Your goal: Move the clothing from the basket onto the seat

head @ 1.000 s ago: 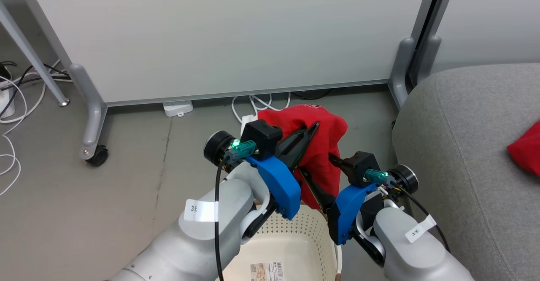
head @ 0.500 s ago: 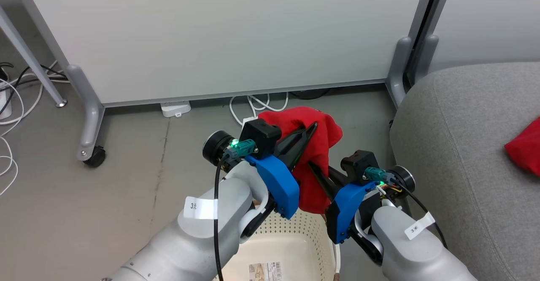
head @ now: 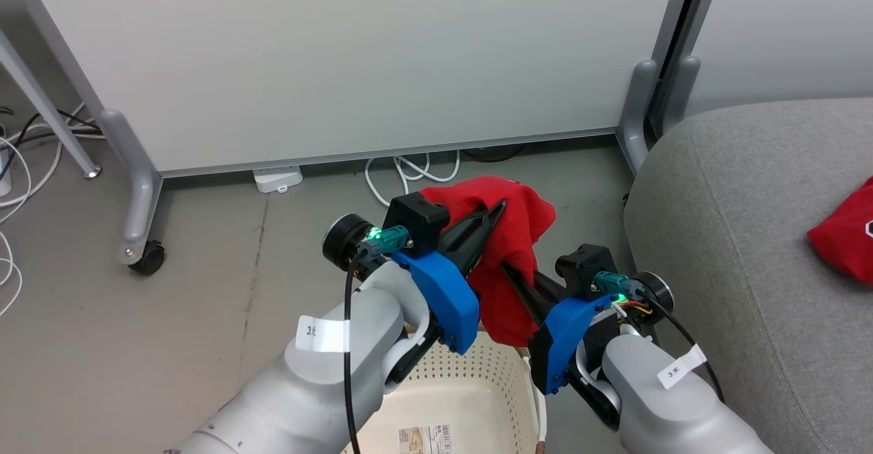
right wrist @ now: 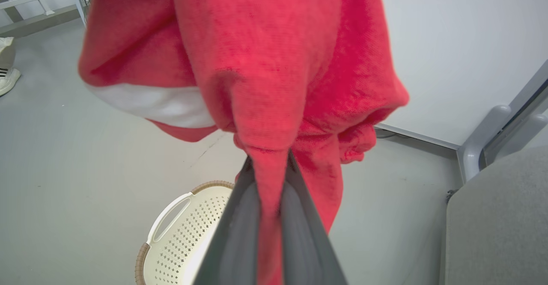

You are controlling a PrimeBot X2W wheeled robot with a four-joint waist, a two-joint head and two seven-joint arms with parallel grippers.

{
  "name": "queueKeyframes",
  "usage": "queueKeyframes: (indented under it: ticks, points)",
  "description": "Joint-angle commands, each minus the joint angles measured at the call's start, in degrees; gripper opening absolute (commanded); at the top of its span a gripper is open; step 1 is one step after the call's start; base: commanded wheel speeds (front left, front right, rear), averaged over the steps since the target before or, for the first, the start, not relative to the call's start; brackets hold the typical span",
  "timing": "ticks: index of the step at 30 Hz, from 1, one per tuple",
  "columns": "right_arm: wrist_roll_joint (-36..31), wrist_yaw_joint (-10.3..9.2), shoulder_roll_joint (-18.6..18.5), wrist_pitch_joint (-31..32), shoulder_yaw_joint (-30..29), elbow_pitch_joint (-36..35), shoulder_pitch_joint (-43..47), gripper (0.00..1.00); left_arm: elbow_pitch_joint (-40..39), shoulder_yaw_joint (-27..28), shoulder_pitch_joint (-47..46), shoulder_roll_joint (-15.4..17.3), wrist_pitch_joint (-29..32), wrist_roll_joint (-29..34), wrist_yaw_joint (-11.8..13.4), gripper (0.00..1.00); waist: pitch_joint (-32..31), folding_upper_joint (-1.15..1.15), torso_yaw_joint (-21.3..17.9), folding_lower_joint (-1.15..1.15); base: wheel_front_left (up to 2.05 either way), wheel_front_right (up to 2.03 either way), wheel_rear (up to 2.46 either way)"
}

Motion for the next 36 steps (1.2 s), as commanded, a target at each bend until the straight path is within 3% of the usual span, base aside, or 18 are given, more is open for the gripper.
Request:
queueKeyframes:
  ticks: [1,2,11,19,29,36]
  points:
    - [0.24,0.01,0.05,-0.39,0.19,0.07,-1.01,0.0,0.14,0.36,-0.67,0.07,-0.27,-0.09,-0.1,0.84,0.0,0.0,-0.03,0.0,0.0,0.0,0.0]
    - [0.38,0.01,0.06,-0.49,0.3,0.07,-1.06,0.0,0.17,0.51,-0.53,0.04,-0.27,-0.16,-0.1,1.0,0.01,0.0,-0.07,0.0,0.0,0.0,0.0]
    - [0.79,0.01,0.06,-0.82,-0.46,0.03,-1.43,0.0,-1.24,4.79,3.8,1.44,-0.27,1.23,0.99,1.0,0.06,0.0,-0.2,0.0,0.0,0.0,0.0]
    - [-0.2,0.01,0.06,-0.85,-1.83,-0.77,-1.59,0.0,-10.28,14.03,13.83,4.95,-0.22,9.14,3.19,1.0,0.39,0.0,-0.86,0.0,0.0,0.0,0.0]
    - [-2.25,0.01,0.06,-0.83,-3.78,-2.11,0.4,0.0,-24.12,27.95,28.53,6.57,-0.22,21.16,2.39,1.0,0.63,0.0,-1.67,0.0,0.0,0.0,0.0]
    - [-3.7,0.01,0.05,-0.83,-5.69,-1.79,0.98,0.0,-24.86,33.6,34.3,5.5,-0.22,25.24,0.94,1.0,0.31,0.0,-1.94,0.0,0.0,0.0,0.0]
